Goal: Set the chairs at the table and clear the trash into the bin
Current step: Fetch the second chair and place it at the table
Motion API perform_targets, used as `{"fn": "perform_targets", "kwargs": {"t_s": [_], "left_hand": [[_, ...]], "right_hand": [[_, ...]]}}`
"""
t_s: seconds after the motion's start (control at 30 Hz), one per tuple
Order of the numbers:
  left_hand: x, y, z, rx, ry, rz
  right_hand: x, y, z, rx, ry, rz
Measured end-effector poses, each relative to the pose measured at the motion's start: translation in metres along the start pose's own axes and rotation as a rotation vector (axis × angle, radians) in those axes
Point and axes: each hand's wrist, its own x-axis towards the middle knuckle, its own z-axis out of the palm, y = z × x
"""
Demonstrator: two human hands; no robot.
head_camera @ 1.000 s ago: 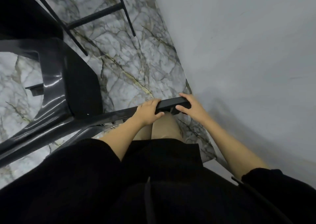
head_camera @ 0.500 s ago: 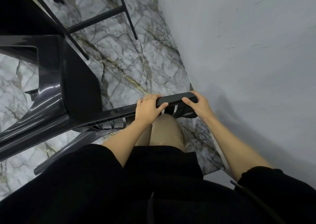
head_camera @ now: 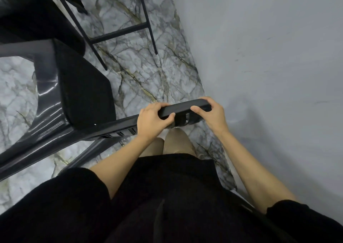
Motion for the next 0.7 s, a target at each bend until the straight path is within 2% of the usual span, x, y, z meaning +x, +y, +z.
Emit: {"fn": "perform_targets", "kwargs": {"t_s": [0.3, 0.47, 0.7], "left_hand": [[-0.036, 0.059, -0.097, -0.125, 0.116, 0.017], [-0.046, 0.1, -0.138, -0.227, 0.184, 0.013], [-0.076, 0.134, -0.181, -0.349, 0.246, 0.047]], "right_hand": [[-0.055, -0.147, -0.019, -0.107, 0.035, -0.143], [-0.076, -0.231, -0.041, -0.265, 0.039, -0.206], [-0.118, -0.308, -0.058, -0.39, 0.012, -0.272]]}}
